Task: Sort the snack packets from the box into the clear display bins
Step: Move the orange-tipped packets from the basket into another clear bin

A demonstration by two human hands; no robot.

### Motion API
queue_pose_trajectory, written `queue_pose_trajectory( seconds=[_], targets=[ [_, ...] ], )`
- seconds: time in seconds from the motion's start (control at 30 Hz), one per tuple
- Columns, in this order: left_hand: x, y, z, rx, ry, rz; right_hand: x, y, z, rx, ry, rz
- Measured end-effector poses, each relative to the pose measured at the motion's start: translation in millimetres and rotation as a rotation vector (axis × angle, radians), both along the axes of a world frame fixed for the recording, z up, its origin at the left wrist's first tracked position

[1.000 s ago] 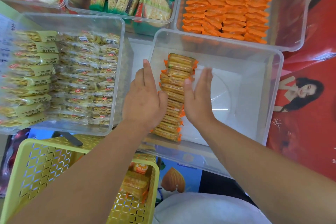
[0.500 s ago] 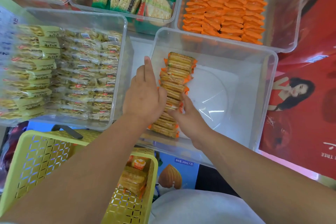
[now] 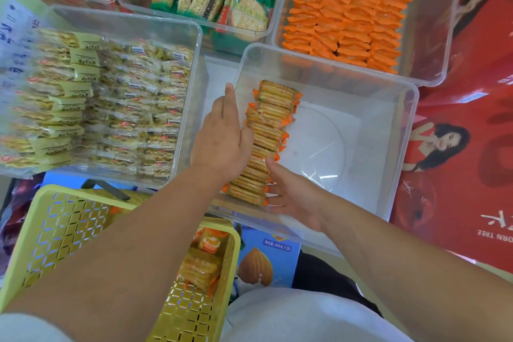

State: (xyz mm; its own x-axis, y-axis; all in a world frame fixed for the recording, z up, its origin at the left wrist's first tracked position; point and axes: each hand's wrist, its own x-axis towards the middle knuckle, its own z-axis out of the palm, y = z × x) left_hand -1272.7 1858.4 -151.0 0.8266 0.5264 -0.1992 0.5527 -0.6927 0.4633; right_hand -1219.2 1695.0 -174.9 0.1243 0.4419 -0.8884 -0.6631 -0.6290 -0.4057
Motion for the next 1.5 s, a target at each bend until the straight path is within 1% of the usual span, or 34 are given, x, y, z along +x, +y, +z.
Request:
queue_pose_trajectory(
  seconds=[0.03,0.07,0.1,0.13,0.17,0.2,0.27,0.33,0.4,0.5,0.57,0.63,0.7,0.77,0.83,0.93,1.03,1.1,1.2,1.27,1.33,1.4,1.47,1.5],
  targets=[
    [0,0,0,-0.002,-0.001,-0.002,4,-2,-1,-0.042,-0.105,0.048],
    [0,1,1,-0.003,0.0,-0.002,11,-3,-5,-0.106,-0.245,0.053],
    [0,1,1,-0.002,0.002,-0.002,18,-4,-11,-0.158,-0.391,0.003],
    [1,1,2,0.0,0.005,-0.002,26,-3,-16,-0.172,-0.496,-0.083],
    [1,1,3,0.001,0.007,-0.003,33,1,-19,-0.156,-0.539,-0.175],
    [1,0,3,0.0,0.009,-0.005,37,6,-19,-0.114,-0.527,-0.252],
    [1,0,3,-0.002,0.015,-0.007,42,19,-23,0.01,-0.454,-0.331],
    [1,-1,3,0.003,0.022,-0.007,38,34,-26,0.139,-0.387,-0.311],
    [2,-1,4,0.001,0.023,-0.003,31,44,-28,0.208,-0.339,-0.265],
    [2,-1,4,0.001,0.025,0.002,32,47,-29,0.226,-0.269,-0.248],
    [2,-1,3,0.005,0.021,0.0,38,39,-33,0.231,-0.271,-0.228],
    [2,-2,2,0.008,0.019,-0.002,47,33,-33,0.165,-0.383,-0.244],
    [1,-1,1,0.012,0.013,-0.005,58,31,-34,0.034,-0.521,-0.304],
    [1,0,-1,0.012,0.008,-0.005,68,35,-34,-0.019,-0.586,-0.347],
    [1,0,-1,0.014,0.004,-0.008,74,42,-35,0.055,-0.6,-0.353],
    [1,1,-3,0.018,-0.002,-0.007,78,55,-37,0.174,-0.518,-0.237],
    [1,1,-3,0.022,0.007,-0.01,82,58,-40,0.197,-0.468,-0.163],
    [2,1,-2,0.004,0.018,-0.016,90,52,-37,0.202,-0.474,-0.109],
    [5,5,4,-0.055,0.057,-0.03,92,42,-21,0.172,-0.59,-0.029],
    [4,8,14,-0.105,0.102,-0.022,84,38,-7,0.109,-0.75,-0.055],
    [-7,8,30,-0.093,0.074,0.01,68,34,8,0.087,-0.914,-0.035],
    [-32,3,50,-0.051,-0.079,0.077,41,29,23,0.098,-1.07,0.07],
    [-70,-5,67,-0.022,-0.275,0.146,3,24,39,0.207,-1.166,0.11],
    [-93,-7,74,-0.009,-0.337,0.173,-17,21,48,0.291,-1.186,0.13]
  ],
)
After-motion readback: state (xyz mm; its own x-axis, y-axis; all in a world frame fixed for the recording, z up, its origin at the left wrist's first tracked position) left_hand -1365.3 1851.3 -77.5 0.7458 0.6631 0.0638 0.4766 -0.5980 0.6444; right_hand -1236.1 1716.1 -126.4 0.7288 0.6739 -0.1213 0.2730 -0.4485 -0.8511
